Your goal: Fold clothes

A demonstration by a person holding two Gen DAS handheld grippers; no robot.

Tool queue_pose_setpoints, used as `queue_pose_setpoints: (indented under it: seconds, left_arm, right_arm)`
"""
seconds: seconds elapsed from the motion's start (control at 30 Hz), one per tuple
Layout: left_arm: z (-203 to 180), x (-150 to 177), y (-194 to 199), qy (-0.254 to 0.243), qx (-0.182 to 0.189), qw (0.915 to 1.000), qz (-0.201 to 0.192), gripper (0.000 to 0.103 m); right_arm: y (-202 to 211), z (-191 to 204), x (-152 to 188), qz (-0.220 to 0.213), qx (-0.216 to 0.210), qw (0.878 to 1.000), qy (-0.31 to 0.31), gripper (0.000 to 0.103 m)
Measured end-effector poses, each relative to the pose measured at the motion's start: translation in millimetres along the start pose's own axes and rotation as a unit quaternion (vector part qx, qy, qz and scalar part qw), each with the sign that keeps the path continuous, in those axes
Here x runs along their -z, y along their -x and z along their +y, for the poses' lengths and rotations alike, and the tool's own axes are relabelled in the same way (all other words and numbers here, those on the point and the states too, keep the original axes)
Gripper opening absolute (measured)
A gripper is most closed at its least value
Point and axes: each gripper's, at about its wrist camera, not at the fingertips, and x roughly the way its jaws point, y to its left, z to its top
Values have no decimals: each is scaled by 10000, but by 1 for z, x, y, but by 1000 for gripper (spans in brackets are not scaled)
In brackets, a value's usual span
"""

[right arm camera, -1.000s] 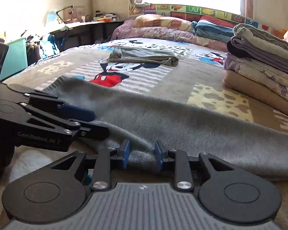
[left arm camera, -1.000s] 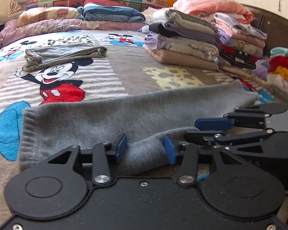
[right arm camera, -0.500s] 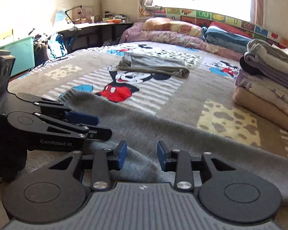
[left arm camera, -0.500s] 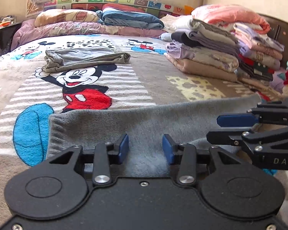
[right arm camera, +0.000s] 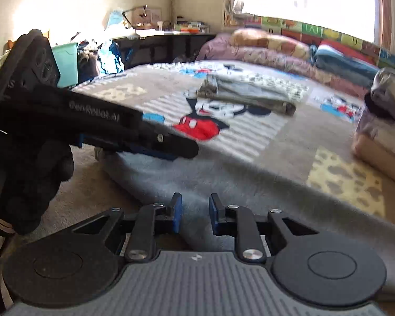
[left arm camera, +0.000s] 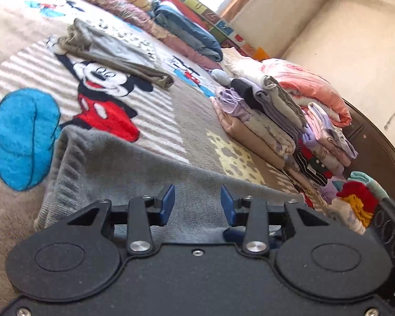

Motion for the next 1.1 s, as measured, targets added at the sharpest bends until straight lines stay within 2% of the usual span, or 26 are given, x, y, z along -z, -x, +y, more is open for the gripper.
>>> queue_pose_setpoints:
  seconds: [0.1, 0.2, 0.23, 0.3, 0.33, 0.43, 0.53, 0.6, 0.7, 0.77, 0.83, 0.93, 0.97, 1.0, 1.07, 1.1]
  left_arm:
    - [1, -1, 1, 73, 20, 10000, -49, 36]
    - [6, -2, 4, 282, 114, 9994, -167, 36]
    - [8, -3, 4, 359, 141, 9990, -206, 36]
    - [11, -3, 5, 512, 194, 9981, -283, 36]
    - [13, -4, 6, 596, 237, 9974, -321, 36]
    - [19, -5, 9, 907, 480, 9936, -473, 40]
    - [28, -7, 20, 1409, 1036, 9814, -794, 54]
    - [35, -8, 27, 1735, 1288, 9709, -1029, 61]
    - [53, -10, 29, 2249, 1089, 9601, -1255, 61]
    - [64, -12, 27, 2509, 1018, 9538, -1305, 55]
    - [68, -15, 31, 2653, 1164, 9465, -1422, 56]
    - [70, -19, 42, 2700, 1628, 9357, -1584, 63]
    - [71, -20, 44, 2694, 1687, 9351, -1566, 65]
    - [70, -22, 44, 2616, 1565, 9406, -1496, 65]
    - [66, -26, 39, 2341, 1038, 9582, -1273, 65]
    - [65, -26, 33, 2215, 677, 9662, -1128, 65]
  right_arm:
    - [-5, -7, 2, 51, -142, 9987, -494, 26]
    - [22, 0, 0, -607, -141, 9969, -488, 27]
    - [25, 1, 0, -740, -36, 9960, -501, 35]
    - [7, -3, 3, -334, -41, 9974, -643, 45]
    - [-10, -6, 8, 58, -121, 9973, -725, 49]
    - [-2, 3, 3, -203, -44, 9985, -512, 49]
    - [13, 20, 0, -675, 5, 9976, -149, 46]
    - [5, 28, 1, -586, -18, 9983, 22, 46]
    - [-21, 28, 10, -158, -103, 9998, -96, 54]
    - [-22, 34, 6, -83, -46, 10000, 27, 58]
    - [-21, 40, 3, -37, 9, 9999, 105, 59]
    - [-12, 48, 1, -369, -11, 9990, 250, 57]
    - [-9, 51, 2, -500, -22, 9983, 314, 57]
    - [-6, 54, 2, -626, -36, 9973, 377, 57]
    - [-10, 57, 7, -643, -143, 9971, 382, 58]
    - [-16, 57, 10, -515, -155, 9978, 386, 60]
